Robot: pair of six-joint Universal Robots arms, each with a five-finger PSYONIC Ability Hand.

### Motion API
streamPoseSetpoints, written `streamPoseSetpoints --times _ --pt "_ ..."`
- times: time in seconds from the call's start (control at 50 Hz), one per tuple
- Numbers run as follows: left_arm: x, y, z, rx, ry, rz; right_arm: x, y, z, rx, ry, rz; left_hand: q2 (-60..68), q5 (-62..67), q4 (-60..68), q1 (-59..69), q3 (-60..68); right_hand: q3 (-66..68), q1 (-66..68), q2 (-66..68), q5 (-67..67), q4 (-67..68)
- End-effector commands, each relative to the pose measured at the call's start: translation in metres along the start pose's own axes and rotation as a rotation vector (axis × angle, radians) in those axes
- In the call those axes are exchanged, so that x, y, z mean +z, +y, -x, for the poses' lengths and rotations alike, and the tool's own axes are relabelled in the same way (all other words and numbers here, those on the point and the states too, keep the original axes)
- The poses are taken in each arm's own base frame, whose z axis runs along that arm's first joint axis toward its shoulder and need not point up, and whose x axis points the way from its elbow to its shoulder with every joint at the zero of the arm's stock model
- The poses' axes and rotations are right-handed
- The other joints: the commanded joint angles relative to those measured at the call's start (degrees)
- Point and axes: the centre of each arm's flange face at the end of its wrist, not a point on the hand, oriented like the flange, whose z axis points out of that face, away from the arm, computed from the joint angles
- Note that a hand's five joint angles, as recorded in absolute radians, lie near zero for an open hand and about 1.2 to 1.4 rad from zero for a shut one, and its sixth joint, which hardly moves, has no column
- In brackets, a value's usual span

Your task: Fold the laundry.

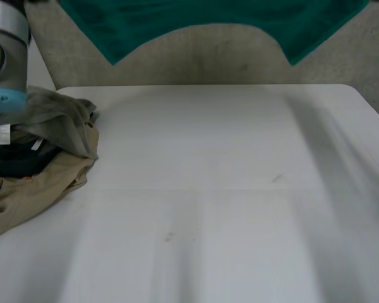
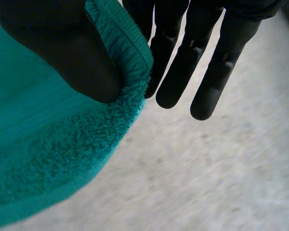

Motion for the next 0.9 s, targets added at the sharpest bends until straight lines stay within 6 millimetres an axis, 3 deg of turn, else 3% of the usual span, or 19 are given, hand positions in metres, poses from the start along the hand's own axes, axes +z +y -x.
streamPoseSetpoints --times 0.02,0.1,0.18,0.26,0.32,0.38,0.44,0.48,0.5,0.58,0.62,0.7,0.9 --pt "-0.038 0.062 -0.009 -0.019 0.049 0.208 -0.036 0.030 0.039 0.128 -0.198 0.185 11.45 14.43 11.29 14.29 11.77 12.08 15.49 12.90 12.97 11.34" --pt "-0.069 0.105 -0.019 -0.031 0.093 0.336 -0.071 0.056 0.069 0.186 -0.308 0.332 11.45 14.43 11.29 14.29 11.77 12.08 15.49 12.90 12.97 11.34" --pt "-0.114 0.155 -0.025 -0.030 0.136 0.516 -0.119 0.083 0.098 0.207 -0.434 0.524 11.45 14.43 11.29 14.29 11.77 12.08 15.49 12.90 12.97 11.34" --pt "-0.147 0.173 -0.026 -0.011 0.165 0.668 -0.153 0.093 0.109 0.164 -0.555 0.661 11.45 14.43 11.29 14.29 11.77 12.08 15.49 12.90 12.97 11.34" --pt "-0.163 0.170 -0.024 0.000 0.184 0.762 -0.166 0.095 0.104 0.136 -0.612 0.735 11.45 14.43 11.29 14.29 11.77 12.08 15.49 12.90 12.97 11.34" --pt "-0.183 0.154 -0.019 0.007 0.201 0.895 -0.180 0.089 0.088 0.103 -0.683 0.839 11.45 14.43 11.29 14.29 11.77 12.08 15.49 12.90 12.97 11.34" --pt "-0.205 0.124 -0.016 0.000 0.235 1.039 -0.198 0.071 0.069 0.090 -0.771 0.959 11.45 14.43 11.29 14.29 11.77 12.08 15.49 12.90 12.97 11.34" --pt "-0.232 0.095 -0.016 -0.001 0.296 1.198 -0.218 0.055 0.054 0.075 -0.858 1.074 11.45 14.43 11.29 14.29 11.77 12.08 15.49 12.90 12.97 11.34" --pt "-0.239 0.088 -0.016 0.002 0.319 1.238 -0.234 0.045 0.043 0.051 -0.931 1.163 11.45 14.43 11.29 14.29 11.77 12.08 15.49 12.90 12.97 11.34" --pt "-0.269 0.059 -0.016 0.032 0.431 1.404 -0.256 0.029 0.024 -0.085 -1.065 1.214 11.45 14.43 11.29 14.29 11.77 12.08 15.49 12.90 12.97 11.34" --pt "-0.272 0.055 -0.014 0.058 0.464 1.409 -0.255 0.029 0.022 -0.153 -1.079 1.163 11.45 14.43 11.29 14.29 11.77 12.08 15.49 12.90 12.97 11.34" --pt "-0.258 0.060 -0.013 0.129 0.472 1.301 -0.242 0.036 0.033 -0.189 -1.000 1.065 11.45 14.43 11.29 14.29 11.77 12.08 15.49 12.90 12.97 11.34" --pt "-0.200 0.108 -0.019 0.170 0.270 1.092 -0.190 0.067 0.066 -0.084 -0.742 0.926 11.45 14.43 11.29 14.29 11.77 12.08 15.49 12.90 12.97 11.34"
